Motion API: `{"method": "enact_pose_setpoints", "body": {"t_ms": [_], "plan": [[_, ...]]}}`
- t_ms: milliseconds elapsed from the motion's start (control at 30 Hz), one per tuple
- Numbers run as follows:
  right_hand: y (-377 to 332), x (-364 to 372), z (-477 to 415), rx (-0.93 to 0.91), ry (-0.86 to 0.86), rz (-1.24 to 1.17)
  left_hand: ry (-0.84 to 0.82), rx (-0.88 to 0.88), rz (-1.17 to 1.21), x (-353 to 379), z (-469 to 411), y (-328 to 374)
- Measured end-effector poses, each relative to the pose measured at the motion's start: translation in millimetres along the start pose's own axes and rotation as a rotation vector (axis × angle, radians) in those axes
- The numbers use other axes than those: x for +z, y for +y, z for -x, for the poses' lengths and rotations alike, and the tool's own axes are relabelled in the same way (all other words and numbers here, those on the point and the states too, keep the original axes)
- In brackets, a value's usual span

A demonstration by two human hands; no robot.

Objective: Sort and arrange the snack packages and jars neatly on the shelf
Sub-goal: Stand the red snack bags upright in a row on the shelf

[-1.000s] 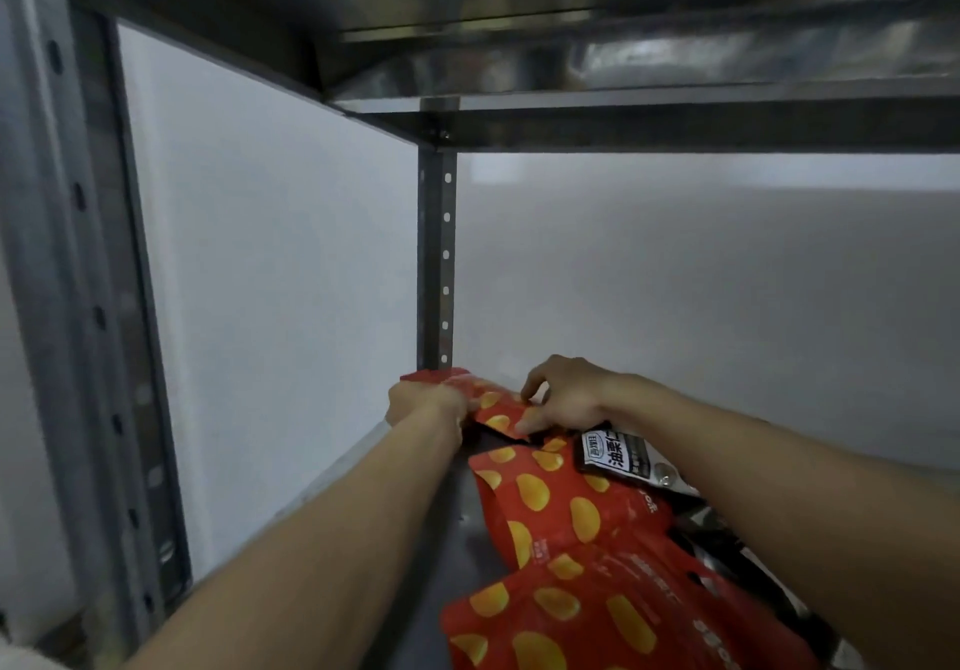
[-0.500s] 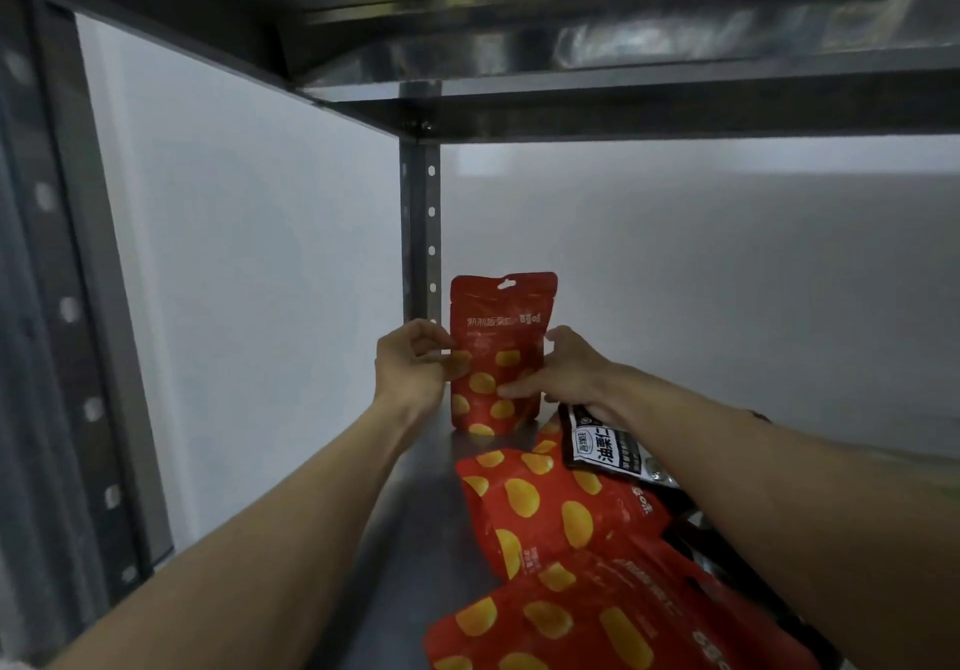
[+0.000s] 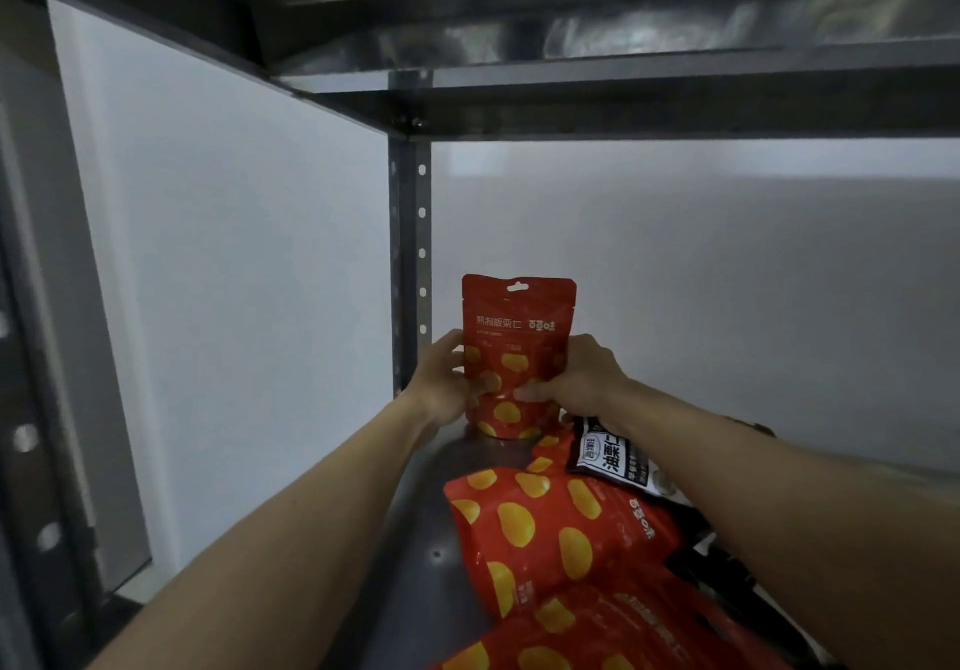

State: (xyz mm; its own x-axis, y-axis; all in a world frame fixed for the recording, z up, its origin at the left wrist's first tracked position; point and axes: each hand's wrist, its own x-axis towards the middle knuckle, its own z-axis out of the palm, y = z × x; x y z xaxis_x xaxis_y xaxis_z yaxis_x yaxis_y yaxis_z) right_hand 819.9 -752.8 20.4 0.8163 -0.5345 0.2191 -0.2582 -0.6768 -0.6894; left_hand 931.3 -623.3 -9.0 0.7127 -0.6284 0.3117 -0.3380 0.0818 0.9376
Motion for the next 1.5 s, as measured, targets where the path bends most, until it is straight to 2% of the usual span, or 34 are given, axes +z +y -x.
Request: {"method": "enact_pose_setpoints", "body": {"t_ms": [333,533,600,733,933,1067,1300,1400,1500], "plan": [[-7,-7,5,0.049,0.004,0.031,0.039,-0.074,-0.012,-3,3,1],[-17,-24,30,0.063,-0.085,0.298,0.129,-0.13,-0.219,-11,21,14],[-16,-28,39,0.09,-0.129,0.373,0.048,-0.16,-0.318,-10,29,21],[-9,-38,51,0.08,-0.209,0.481,-0.248,-0.271,-0.415,8,44,28],[5,-54,68,0.109,-0.22,0.546,-0.334,-0.417,-0.439,45,40,40],[15,-61,79,0.124,-0.175,0.491,-0.323,-0.48,-0.468,61,38,41],[22,-62,85,0.211,-0.028,0.231,-0.289,-0.539,-0.334,82,39,50],[23,-67,90,0.217,0.158,0.096,-0.184,-0.468,-0.203,92,42,59],[24,-74,100,0.217,0.202,-0.007,-0.087,-0.357,-0.145,97,46,67]]}}
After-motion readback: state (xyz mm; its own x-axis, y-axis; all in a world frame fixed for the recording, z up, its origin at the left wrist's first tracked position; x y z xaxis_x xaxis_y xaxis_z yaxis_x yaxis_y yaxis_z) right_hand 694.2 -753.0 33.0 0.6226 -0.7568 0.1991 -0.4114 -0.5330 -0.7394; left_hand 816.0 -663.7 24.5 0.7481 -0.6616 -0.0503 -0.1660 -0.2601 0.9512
